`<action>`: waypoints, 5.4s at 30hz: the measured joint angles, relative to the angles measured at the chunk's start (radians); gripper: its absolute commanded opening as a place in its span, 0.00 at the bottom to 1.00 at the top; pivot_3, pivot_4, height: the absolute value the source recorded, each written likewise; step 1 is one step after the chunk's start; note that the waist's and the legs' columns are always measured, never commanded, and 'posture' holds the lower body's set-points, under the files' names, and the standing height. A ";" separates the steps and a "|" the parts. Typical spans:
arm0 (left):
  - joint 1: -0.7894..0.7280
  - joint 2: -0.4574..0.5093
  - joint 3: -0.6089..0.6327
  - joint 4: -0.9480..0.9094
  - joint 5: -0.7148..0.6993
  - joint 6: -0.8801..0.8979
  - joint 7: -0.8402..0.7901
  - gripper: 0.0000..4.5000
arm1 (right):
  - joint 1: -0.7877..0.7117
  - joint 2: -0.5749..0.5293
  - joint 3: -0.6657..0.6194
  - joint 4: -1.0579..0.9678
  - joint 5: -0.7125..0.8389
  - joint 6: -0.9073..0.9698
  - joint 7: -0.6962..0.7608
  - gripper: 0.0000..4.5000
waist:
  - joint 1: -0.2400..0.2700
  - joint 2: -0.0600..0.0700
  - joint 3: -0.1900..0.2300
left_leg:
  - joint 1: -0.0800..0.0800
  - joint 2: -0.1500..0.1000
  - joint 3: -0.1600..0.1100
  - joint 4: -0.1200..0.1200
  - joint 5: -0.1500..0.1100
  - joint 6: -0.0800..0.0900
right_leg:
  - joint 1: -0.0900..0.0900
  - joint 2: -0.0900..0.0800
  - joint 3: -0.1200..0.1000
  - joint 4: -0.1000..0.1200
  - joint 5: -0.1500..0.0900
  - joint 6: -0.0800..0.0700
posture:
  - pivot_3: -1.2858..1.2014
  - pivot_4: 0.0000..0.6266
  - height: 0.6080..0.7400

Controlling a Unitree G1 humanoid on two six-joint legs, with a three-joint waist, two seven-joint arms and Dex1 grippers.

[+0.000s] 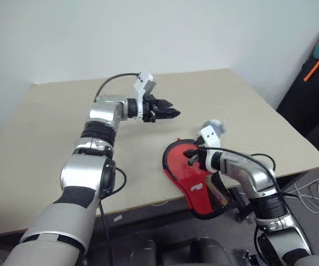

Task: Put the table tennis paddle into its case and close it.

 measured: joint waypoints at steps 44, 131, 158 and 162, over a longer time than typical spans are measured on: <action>0.455 -0.104 -0.356 -0.625 -0.063 0.282 0.369 0.68 | -0.406 0.064 -0.144 0.931 -0.227 -0.488 -0.227 0.94 | 0.001 0.004 -0.001 | 0.001 0.000 0.005 0.001 0.002 -0.003 | 0.000 0.000 0.003 0.001 0.000 0.000 | 0.52 0.00 0.88; 0.318 -0.214 -0.436 -0.411 0.057 0.234 0.441 0.68 | 0.756 -0.709 -0.277 -0.366 0.037 -0.253 0.403 0.04 | 0.056 0.008 -0.004 | 0.010 -0.002 -0.016 0.003 -0.008 0.006 | 0.017 -0.011 -0.013 -0.006 -0.005 0.002 | 0.52 0.00 0.88; 0.305 -0.205 -0.422 -0.353 0.060 0.170 0.437 0.68 | 0.545 -0.704 -0.393 -0.300 0.129 -0.223 0.403 0.67 | 0.056 0.006 -0.003 | 0.015 -0.006 -0.020 0.002 -0.009 0.007 | 0.023 -0.018 -0.021 -0.007 -0.007 0.005 | 0.52 0.00 0.88; 0.305 -0.198 -0.408 -0.346 0.061 0.168 0.438 0.68 | 0.522 -0.702 -0.381 -0.300 0.156 -0.191 0.394 0.67 | 0.055 0.006 -0.003 | 0.015 -0.006 -0.020 0.001 -0.009 0.007 | 0.023 -0.018 -0.021 -0.007 -0.007 0.004 | 0.52 0.00 0.88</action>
